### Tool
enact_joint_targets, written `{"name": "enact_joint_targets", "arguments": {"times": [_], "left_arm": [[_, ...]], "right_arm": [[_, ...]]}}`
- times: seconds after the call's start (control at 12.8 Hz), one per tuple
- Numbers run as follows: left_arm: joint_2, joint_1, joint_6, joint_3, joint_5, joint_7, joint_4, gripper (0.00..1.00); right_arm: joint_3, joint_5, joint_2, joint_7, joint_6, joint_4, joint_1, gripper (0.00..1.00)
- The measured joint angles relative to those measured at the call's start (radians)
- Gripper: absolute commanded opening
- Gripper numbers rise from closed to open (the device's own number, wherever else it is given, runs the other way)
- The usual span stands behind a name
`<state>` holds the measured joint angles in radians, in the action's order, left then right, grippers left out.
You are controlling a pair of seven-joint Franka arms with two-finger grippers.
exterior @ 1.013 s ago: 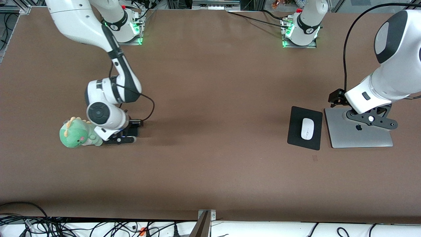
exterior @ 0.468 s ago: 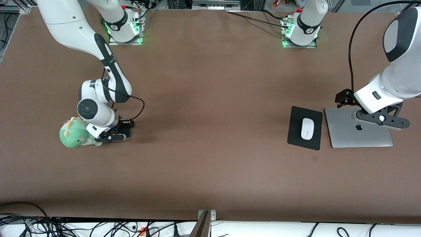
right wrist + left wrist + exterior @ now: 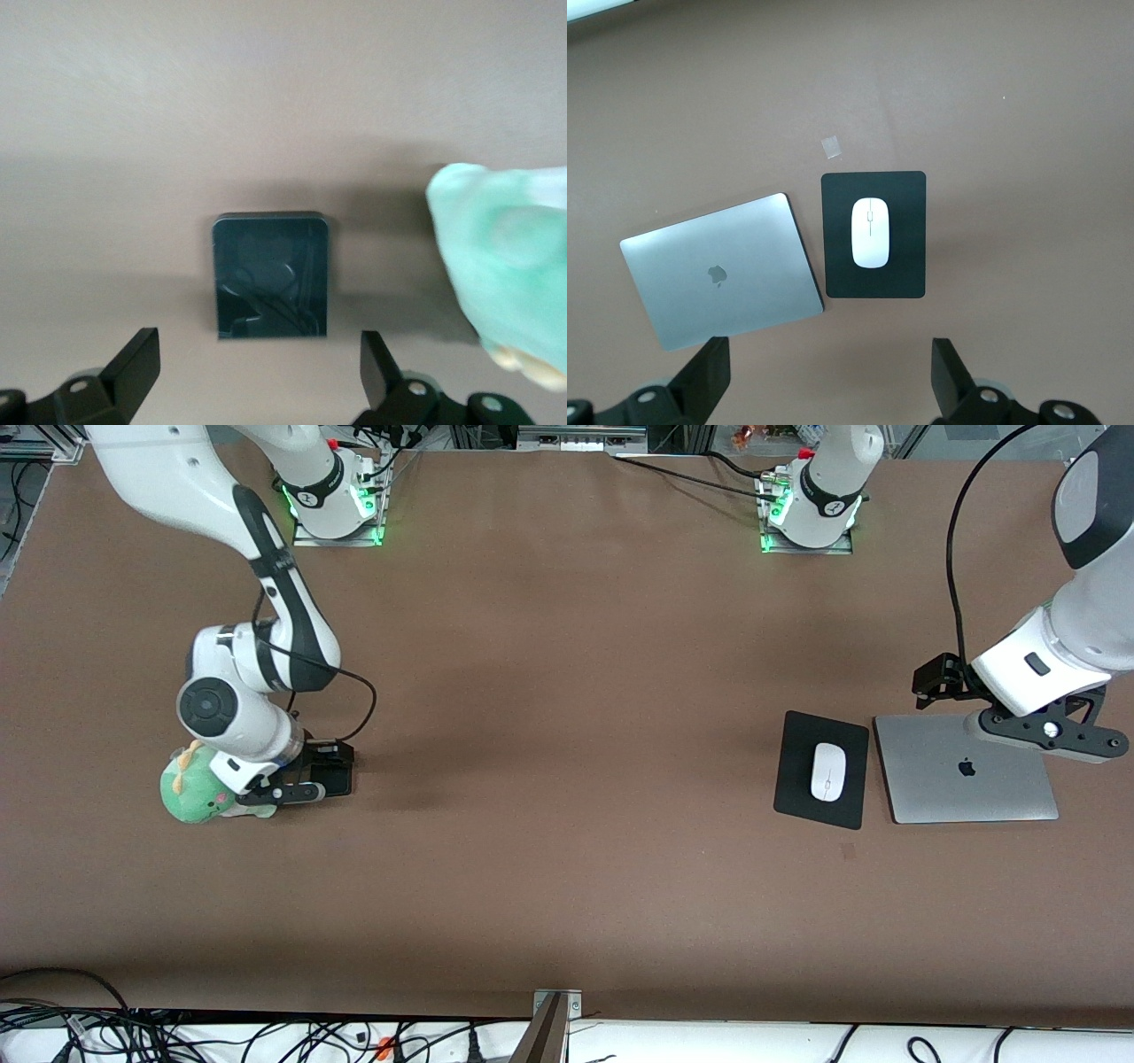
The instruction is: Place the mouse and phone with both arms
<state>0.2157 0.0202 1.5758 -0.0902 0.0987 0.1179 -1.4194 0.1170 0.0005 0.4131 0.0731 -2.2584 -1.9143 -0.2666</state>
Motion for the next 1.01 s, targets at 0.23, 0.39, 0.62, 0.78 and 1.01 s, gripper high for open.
{"name": "enact_joint_targets", "arguments": {"times": [0.23,0.39,0.62,0.78,1.01], "left_arm": [[-0.008,0.007,0.000,0.000,-0.006,-0.026,-0.002,1.00],[-0.018,0.014,-0.002,0.003,-0.006,-0.031,-0.003,1.00],[-0.037,0.062,-0.003,0.066,-0.009,-0.031,-0.014,1.00],[-0.041,0.068,-0.003,0.077,-0.013,-0.031,-0.018,1.00],[-0.043,0.069,-0.003,0.076,-0.014,-0.032,-0.018,1.00]], "right_arm": [[0.001,0.000,-0.180,0.003,0.209,0.033,0.000,1.00],[0.003,0.000,-0.290,0.003,0.366,0.073,0.002,1.00],[0.011,0.000,-0.427,-0.010,0.540,0.126,0.004,1.00],[0.015,0.000,-0.472,-0.032,0.598,0.140,0.004,1.00],[0.015,0.000,-0.472,-0.043,0.602,0.152,0.004,1.00]]}}
